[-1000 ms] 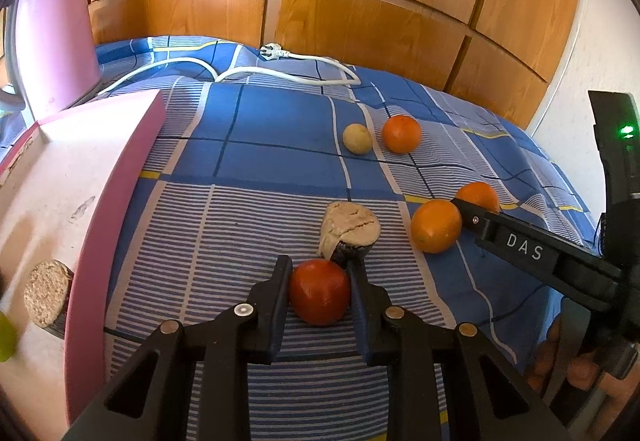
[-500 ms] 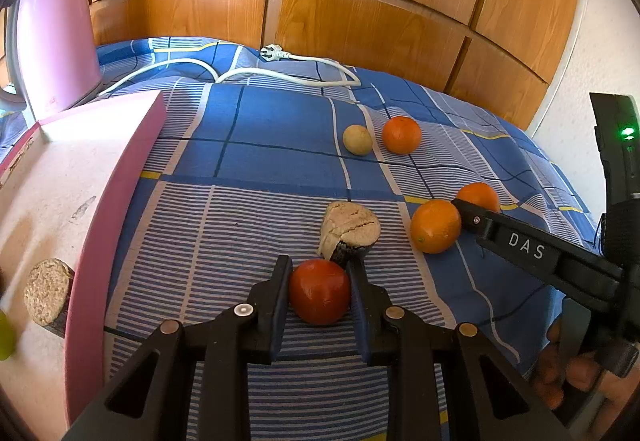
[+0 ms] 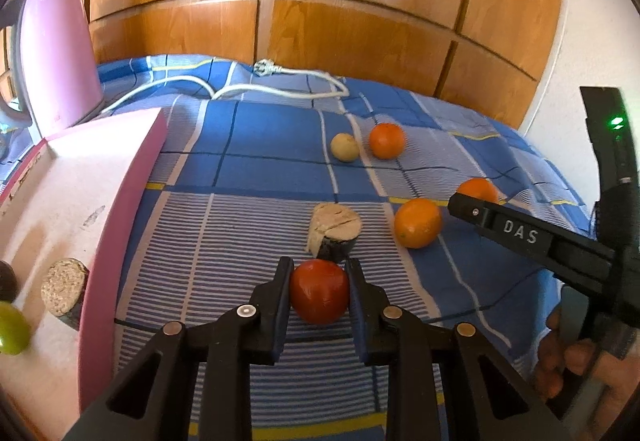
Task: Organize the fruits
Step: 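Lift tomato toward pink tray with left tool while right tool lifts orange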
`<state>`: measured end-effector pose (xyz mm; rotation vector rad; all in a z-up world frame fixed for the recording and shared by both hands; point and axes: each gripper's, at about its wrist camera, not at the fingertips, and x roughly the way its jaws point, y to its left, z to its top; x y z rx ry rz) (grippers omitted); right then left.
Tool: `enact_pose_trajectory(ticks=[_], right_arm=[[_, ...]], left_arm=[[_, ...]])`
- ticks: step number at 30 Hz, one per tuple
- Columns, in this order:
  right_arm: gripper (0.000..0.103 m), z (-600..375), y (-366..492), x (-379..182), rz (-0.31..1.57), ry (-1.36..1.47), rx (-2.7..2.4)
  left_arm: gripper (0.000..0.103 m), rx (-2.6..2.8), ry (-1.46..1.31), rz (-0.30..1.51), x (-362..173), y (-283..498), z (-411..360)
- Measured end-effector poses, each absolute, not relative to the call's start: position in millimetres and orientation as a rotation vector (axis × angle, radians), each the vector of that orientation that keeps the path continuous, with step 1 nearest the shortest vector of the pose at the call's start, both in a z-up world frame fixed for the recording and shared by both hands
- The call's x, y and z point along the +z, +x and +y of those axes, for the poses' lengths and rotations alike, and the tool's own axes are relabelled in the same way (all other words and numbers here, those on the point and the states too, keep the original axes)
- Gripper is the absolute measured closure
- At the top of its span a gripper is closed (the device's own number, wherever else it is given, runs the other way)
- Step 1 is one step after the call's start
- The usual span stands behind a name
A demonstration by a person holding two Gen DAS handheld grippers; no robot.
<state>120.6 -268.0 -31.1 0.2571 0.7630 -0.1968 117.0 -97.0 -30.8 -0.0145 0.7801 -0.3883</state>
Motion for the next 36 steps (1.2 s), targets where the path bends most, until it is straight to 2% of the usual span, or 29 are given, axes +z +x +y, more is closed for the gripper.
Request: enact_pose_trajectory(ticks=[8, 20, 36], right_arm=[[0.064, -264, 105, -17, 0.703, 0.23, -0.209], [0.064, -218, 86, 7, 0.602, 0.19, -0.072], [0.064, -122, 87, 20, 0.58, 0.172, 0.178]], left_arm=[[0.077, -0.402, -0.07, 0.715, -14, 102, -84], [0.077, -0.24, -0.058, 0.493, 22, 61, -46], [0.077, 0.004, -0.196, 0.489, 38, 52, 31]])
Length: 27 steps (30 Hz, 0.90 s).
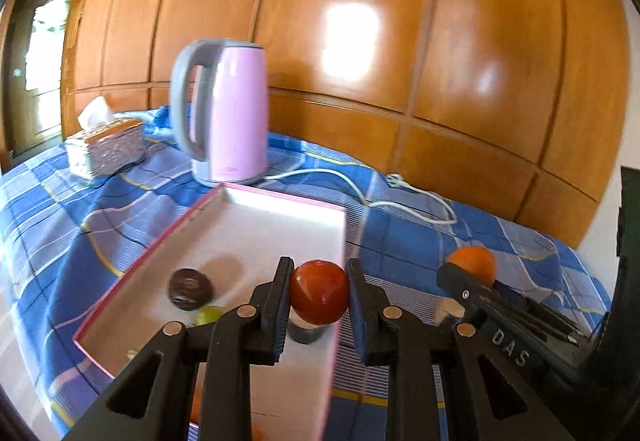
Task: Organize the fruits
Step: 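Lift tomato toward pink tray with left tool while right tool lifts orange, then open left tool to drop tomato in tray while right tool releases orange there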
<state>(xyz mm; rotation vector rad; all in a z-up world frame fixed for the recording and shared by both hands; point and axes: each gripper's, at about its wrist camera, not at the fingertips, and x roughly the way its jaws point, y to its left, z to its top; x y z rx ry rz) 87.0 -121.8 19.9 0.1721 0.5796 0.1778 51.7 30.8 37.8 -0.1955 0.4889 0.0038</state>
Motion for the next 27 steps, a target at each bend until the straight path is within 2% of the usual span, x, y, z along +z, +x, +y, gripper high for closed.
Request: enact_pose_trajectory(ticks=[12, 21, 27], right_arm=[[0.062, -72, 115, 34, 0.635, 0.207, 0.384], [0.061, -45, 122, 28, 0.668, 0.189, 0.459], [0.061, -65, 107, 19, 0.677, 0.159, 0.379]], left_arm=[[0.077, 0.136, -0.401, 0.562, 20, 77, 89], [0.054, 0.191, -0.482, 0.592, 3, 81, 110], [0.053, 0.217, -0.48, 0.598, 1, 78, 110]])
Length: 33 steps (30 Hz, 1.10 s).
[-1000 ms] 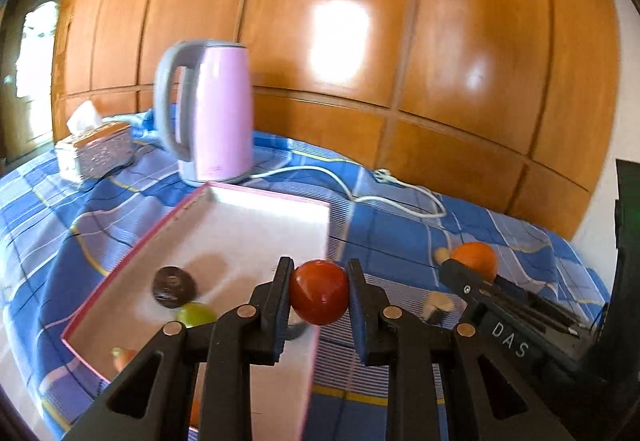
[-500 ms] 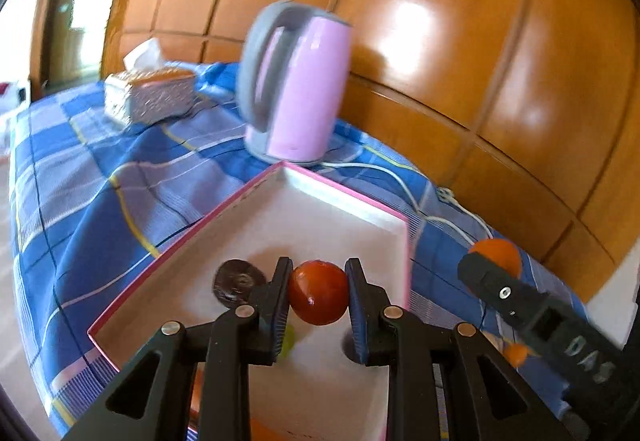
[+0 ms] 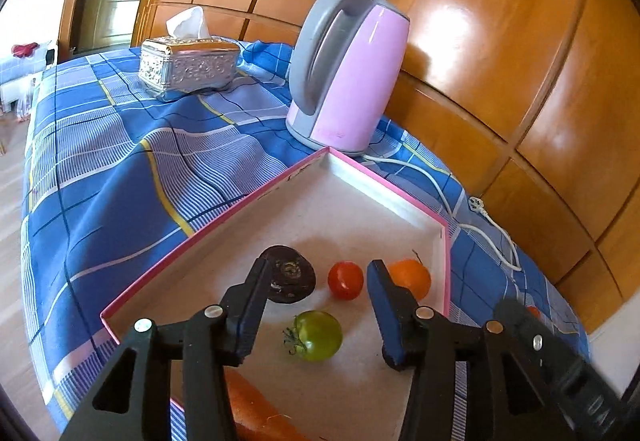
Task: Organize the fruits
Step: 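Open left tool to drop tomato in tray while right tool releases orange there, then withdraw both tools from the tray toward the remaining produce on the bedspread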
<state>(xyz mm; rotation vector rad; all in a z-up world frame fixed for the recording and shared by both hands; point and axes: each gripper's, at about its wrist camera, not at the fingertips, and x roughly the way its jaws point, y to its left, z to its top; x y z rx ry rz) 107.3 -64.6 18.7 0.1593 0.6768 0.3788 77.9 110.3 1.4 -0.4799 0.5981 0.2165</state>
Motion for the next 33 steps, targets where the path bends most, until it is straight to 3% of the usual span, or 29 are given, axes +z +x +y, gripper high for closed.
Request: enact_pose_trajectory(ticks=[7, 21, 33], right_arm=[[0.061, -116, 94, 3, 0.696, 0.109, 0.191], [0.061, -265, 80, -20, 0.718, 0.321, -0.352], [0.061, -280, 79, -25, 0.719, 0.417, -0.377]], left_arm=[[0.048, 0.13, -0.392, 0.576, 9, 76, 88], [0.046, -0.051, -0.269, 0.61, 10, 78, 47], [0.046, -0.168, -0.143, 0.653, 6, 81, 6]])
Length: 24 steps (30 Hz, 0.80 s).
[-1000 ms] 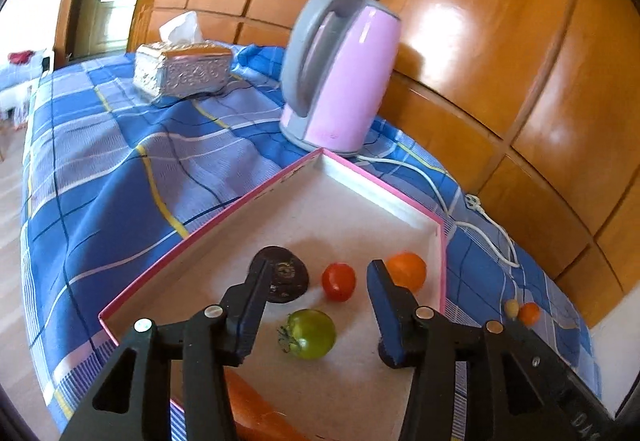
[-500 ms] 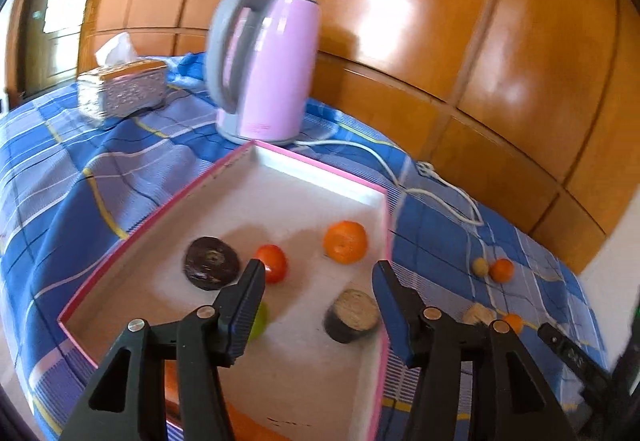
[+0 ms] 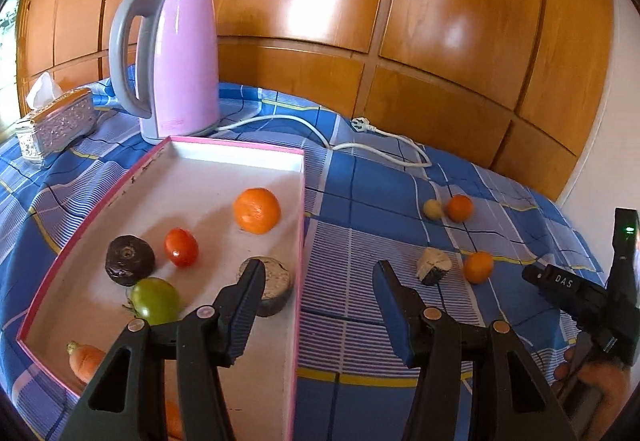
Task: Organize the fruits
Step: 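Withdraw both tools from the tray toward the remaining produce on the bedspread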
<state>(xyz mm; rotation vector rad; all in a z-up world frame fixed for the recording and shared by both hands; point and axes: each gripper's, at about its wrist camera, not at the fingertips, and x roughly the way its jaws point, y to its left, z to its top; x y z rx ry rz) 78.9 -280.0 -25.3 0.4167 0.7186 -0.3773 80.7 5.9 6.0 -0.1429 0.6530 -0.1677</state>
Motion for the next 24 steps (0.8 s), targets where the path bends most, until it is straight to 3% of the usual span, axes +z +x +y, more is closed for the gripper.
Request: enact_pose_trajectory(ticks=[24], right_arm=[[0.061, -243, 99, -18, 0.726, 0.327, -0.06]], left_arm=[[0.047, -0.197, -0.064, 0.707, -5, 90, -17]])
